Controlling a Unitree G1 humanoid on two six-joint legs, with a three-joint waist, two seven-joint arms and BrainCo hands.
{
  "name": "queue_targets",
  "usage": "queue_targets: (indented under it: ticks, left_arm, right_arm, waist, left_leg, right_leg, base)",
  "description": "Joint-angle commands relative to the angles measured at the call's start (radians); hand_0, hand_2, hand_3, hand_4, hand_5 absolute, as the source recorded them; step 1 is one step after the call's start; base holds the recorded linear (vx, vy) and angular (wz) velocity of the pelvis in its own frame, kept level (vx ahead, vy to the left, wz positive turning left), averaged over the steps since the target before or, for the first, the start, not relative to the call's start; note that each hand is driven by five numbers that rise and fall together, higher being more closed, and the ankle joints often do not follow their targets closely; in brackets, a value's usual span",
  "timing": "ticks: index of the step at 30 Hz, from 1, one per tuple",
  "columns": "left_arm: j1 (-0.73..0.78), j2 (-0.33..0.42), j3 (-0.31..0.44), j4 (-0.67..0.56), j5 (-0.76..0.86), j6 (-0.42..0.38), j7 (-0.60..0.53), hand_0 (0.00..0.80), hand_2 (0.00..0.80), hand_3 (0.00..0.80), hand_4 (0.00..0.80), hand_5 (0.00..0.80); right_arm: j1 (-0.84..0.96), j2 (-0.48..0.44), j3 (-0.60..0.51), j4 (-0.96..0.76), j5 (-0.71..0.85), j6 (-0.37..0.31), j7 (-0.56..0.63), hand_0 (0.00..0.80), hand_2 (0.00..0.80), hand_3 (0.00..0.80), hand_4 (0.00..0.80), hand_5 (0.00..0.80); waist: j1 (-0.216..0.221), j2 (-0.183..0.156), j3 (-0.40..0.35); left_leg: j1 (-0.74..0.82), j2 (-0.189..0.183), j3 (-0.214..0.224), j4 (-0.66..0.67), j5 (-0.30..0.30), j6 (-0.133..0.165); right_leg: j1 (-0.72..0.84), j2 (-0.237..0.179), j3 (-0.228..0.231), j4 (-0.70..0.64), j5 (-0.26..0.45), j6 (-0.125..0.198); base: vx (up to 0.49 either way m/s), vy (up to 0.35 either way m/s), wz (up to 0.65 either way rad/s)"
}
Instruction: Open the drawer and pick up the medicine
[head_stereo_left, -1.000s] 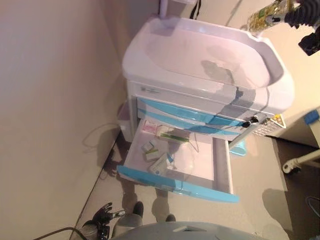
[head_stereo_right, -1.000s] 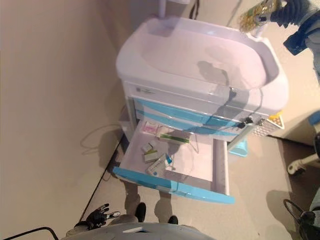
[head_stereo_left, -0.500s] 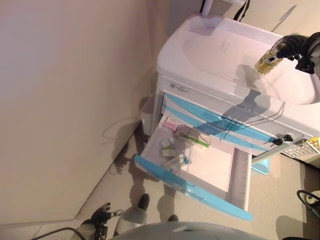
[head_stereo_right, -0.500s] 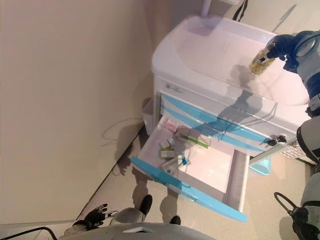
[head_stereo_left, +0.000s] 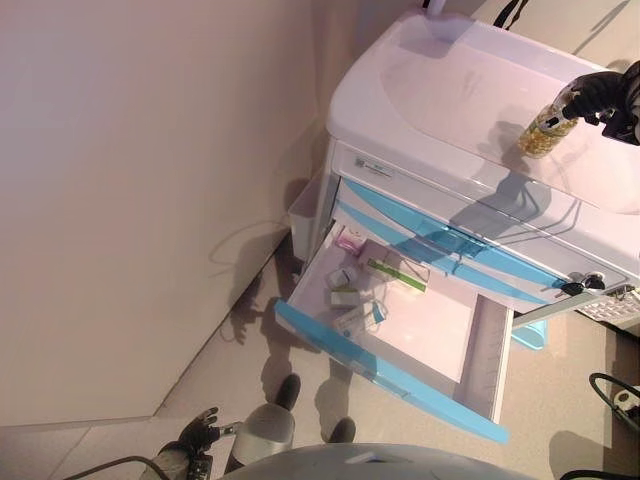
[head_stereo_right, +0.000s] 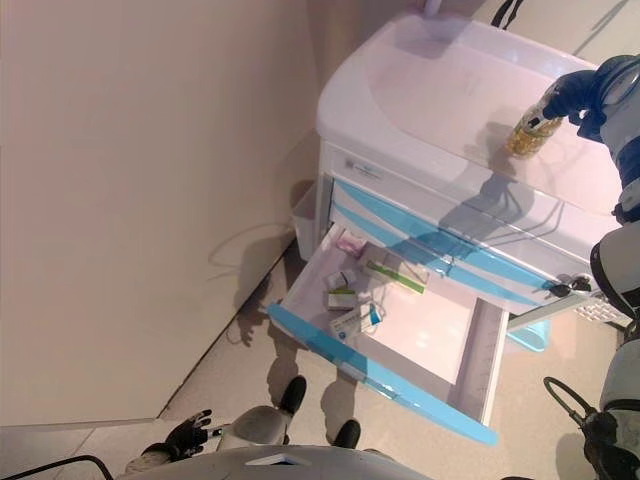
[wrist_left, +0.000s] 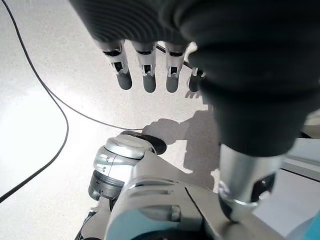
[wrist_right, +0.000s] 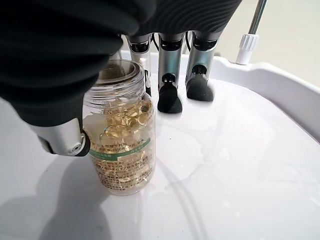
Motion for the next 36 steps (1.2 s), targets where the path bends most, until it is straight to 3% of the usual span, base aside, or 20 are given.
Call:
queue_targets:
  ticks: [1, 10, 21, 26, 30, 35, 36]
  left_arm:
    - [-0.002, 0.041, -0.053, -0.028, -0.021, -0.018, 0.0, 0.0, 0.0, 0.0, 0.0, 0.0]
    - [-0.002, 0.047, -0.053, -0.029, -0.018, -0.013, -0.001, 0.0, 0.0, 0.0, 0.0, 0.0]
    - [0.016, 0.051, -0.04, -0.009, 0.004, -0.024, -0.008, 0.0, 0.0, 0.0, 0.0, 0.0]
    - [0.004, 0.049, -0.048, 0.002, 0.023, -0.019, -0.018, 0.0, 0.0, 0.0, 0.0, 0.0]
    - [-0.006, 0.046, -0.048, 0.017, 0.045, -0.013, -0.036, 0.0, 0.0, 0.0, 0.0, 0.0]
    - [-0.017, 0.029, -0.064, 0.037, 0.061, -0.009, -0.055, 0.0, 0.0, 0.0, 0.0, 0.0]
    - [-0.025, 0.02, -0.071, 0.042, 0.06, -0.004, -0.058, 0.0, 0.0, 0.0, 0.0, 0.0]
  right_arm:
    - [-0.128, -0.012, 0.072, -0.002, -0.01, -0.017, -0.051, 0.0, 0.0, 0.0, 0.0, 0.0]
    - [-0.158, -0.04, 0.037, -0.052, 0.113, -0.066, -0.345, 0.0, 0.0, 0.0, 0.0, 0.0]
    - [-0.148, -0.115, 0.003, -0.17, 0.266, -0.09, -0.372, 0.0, 0.0, 0.0, 0.0, 0.0]
    - [-0.131, -0.144, -0.039, -0.246, 0.438, -0.117, -0.434, 0.0, 0.0, 0.0, 0.0, 0.0]
    - [-0.055, -0.175, -0.169, -0.358, 0.592, -0.117, -0.567, 0.0, 0.0, 0.0, 0.0, 0.0]
    - [0.159, -0.2, -0.451, -0.472, 0.77, -0.172, -0.764, 0.0, 0.0, 0.0, 0.0, 0.0]
    - [0.238, -0.19, -0.555, -0.483, 0.796, -0.193, -0.775, 0.0, 0.0, 0.0, 0.0, 0.0]
  waist:
    - [0.011, -0.037, 0.027]
    - [0.001, -0.039, 0.032]
    - [-0.044, -0.043, 0.002]
    - [-0.074, -0.041, -0.019]
    - [-0.108, -0.031, -0.029]
    - [-0.156, -0.003, -0.037]
    - [-0.171, 0.007, -0.039]
  left_leg:
    - [0.049, 0.009, 0.053, 0.001, -0.133, -0.021]
    - [0.057, 0.011, 0.065, 0.001, -0.14, -0.019]
    - [0.087, 0.015, 0.103, 0.001, -0.156, -0.014]
    - [0.1, 0.019, 0.132, 0.001, -0.163, -0.014]
    - [0.111, 0.02, 0.157, 0.006, -0.174, -0.011]
    - [0.125, 0.022, 0.195, 0.014, -0.191, -0.005]
    - [0.129, 0.022, 0.203, 0.016, -0.198, -0.003]
  right_leg:
    - [-0.01, -0.057, 0.01, 0.041, 0.006, 0.054]
    - [-0.011, -0.057, 0.018, 0.04, 0.014, 0.062]
    - [-0.005, -0.057, 0.052, 0.046, 0.017, 0.071]
    - [-0.003, -0.057, 0.068, 0.048, 0.017, 0.073]
    - [-0.009, -0.057, 0.091, 0.057, 0.015, 0.075]
    - [-0.017, -0.057, 0.13, 0.066, 0.011, 0.079]
    - [-0.019, -0.056, 0.142, 0.066, 0.01, 0.08]
  base:
    - [0.0, 0.0, 0.0]
    - [0.0, 0.0, 0.0]
    - [0.016, 0.004, -0.1]
    - [0.009, -0.004, -0.15]
    - [-0.011, 0.001, -0.2]
    - [-0.022, 0.019, -0.32]
    - [-0.012, 0.01, -0.24]
